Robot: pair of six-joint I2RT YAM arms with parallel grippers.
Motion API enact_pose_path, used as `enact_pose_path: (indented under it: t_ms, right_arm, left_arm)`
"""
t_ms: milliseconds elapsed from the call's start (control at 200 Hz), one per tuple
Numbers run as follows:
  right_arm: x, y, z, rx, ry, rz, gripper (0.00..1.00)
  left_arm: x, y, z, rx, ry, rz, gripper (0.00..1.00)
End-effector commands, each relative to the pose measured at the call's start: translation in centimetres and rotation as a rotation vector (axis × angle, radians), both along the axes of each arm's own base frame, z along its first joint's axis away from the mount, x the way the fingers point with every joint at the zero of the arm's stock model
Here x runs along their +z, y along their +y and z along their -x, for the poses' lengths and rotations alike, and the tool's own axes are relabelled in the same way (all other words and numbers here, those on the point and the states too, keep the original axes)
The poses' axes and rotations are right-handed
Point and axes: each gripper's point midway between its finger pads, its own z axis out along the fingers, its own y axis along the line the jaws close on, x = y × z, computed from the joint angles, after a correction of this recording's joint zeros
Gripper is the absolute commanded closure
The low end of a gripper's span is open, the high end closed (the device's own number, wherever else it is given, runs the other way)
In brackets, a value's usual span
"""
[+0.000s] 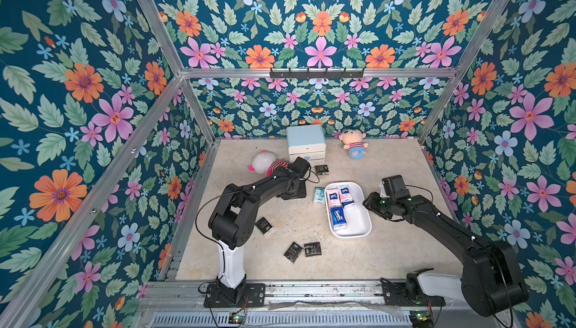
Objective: Put the pocket tissues into the storage box
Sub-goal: Pick up the pocket tissues from the center of the board, then adjust the storage box at the center of the board.
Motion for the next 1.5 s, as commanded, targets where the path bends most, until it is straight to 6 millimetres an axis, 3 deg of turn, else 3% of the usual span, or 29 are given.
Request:
enact_pose_path:
  t_ms: [0,305,485,750,940,1095,1230,1360,1495]
  right_arm:
    - [0.2,-0.7,-1.0,-0.056,-0.034,0.025,0.57]
    - [-0.3,0.5,-1.5,-0.054,-0.042,-0.047,0.63]
    - [-0.9,1.3,-1.7,-0.032,-0.029,-0.061,0.68]
    - [-1.9,0.5,-1.6,-0.109,-0.003,-0.044,0.79]
    - [-1.7,-0.7,-1.4,-0.223,-0.027,-0.063,0.81]
    - [-2.1,-0.5,-1.1,-0.254,-0.019,-0.106,0.77]
    - [-1.8,-0.6,-0.7,-0.251,-0.023,-0.113,0.65]
    - [-0.4,-1.7,-0.3,-0.27,-0.064,-0.077,0.53]
    - [0.8,-3.4,0.3,-0.29,-0.088,-0.054,0.49]
  left_arm:
    - [2.0,-1.5,0.7,-0.017,-0.016,0.058,0.47]
    - [7.1,-7.2,3.1,-0.073,-0.09,0.181,0.47]
    - [8.7,-11.2,5.0,-0.126,-0.102,0.236,0.47]
    - [9.3,-12.0,6.4,-0.118,-0.113,0.265,0.46]
    - [9.4,-13.3,7.0,-0.138,-0.106,0.275,0.46]
    - [9.0,-16.5,7.5,-0.2,-0.089,0.293,0.46]
    - [8.2,-19.5,8.3,-0.265,-0.05,0.308,0.46]
    - [7.1,-21.3,9.2,-0.305,0.003,0.319,0.46]
    - [5.3,-21.6,9.9,-0.314,0.062,0.301,0.46]
